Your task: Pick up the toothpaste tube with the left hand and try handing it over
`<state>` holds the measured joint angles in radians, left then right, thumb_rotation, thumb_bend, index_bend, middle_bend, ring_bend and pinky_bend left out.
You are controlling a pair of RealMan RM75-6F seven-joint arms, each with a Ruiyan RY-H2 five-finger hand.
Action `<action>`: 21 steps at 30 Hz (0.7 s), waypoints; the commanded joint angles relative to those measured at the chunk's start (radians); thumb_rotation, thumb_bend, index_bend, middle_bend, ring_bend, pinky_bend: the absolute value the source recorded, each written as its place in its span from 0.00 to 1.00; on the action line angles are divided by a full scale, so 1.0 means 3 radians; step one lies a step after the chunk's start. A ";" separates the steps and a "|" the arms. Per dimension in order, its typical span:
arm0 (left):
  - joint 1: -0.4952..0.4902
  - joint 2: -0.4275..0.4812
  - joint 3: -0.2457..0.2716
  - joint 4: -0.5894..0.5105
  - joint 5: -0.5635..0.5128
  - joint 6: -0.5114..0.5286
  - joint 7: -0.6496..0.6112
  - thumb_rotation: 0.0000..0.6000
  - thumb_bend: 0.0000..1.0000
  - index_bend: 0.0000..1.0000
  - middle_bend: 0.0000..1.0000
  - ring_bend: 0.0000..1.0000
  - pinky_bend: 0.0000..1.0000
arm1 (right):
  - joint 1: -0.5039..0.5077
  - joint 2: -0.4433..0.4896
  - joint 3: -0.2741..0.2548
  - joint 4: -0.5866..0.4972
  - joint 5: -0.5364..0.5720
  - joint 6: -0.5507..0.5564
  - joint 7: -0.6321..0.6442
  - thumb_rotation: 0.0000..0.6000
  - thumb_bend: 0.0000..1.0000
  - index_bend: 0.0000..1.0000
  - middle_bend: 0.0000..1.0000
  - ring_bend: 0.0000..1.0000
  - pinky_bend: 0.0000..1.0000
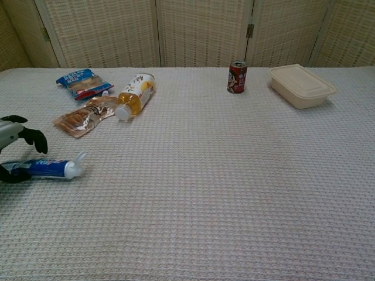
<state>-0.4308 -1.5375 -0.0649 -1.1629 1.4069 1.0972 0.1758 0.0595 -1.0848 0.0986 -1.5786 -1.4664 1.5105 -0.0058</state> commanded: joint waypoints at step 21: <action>-0.0080 -0.0098 0.0074 0.0252 0.0112 -0.0051 -0.0512 1.00 0.49 0.61 0.62 0.53 0.31 | 0.0018 -0.0001 0.0006 -0.0039 0.0029 -0.0042 -0.0046 1.00 0.46 0.09 0.11 0.13 0.04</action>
<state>-0.4506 -1.5638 -0.0469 -1.1050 1.4258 1.0793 0.0607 0.0647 -1.0852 0.1002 -1.5898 -1.4575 1.4978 -0.0192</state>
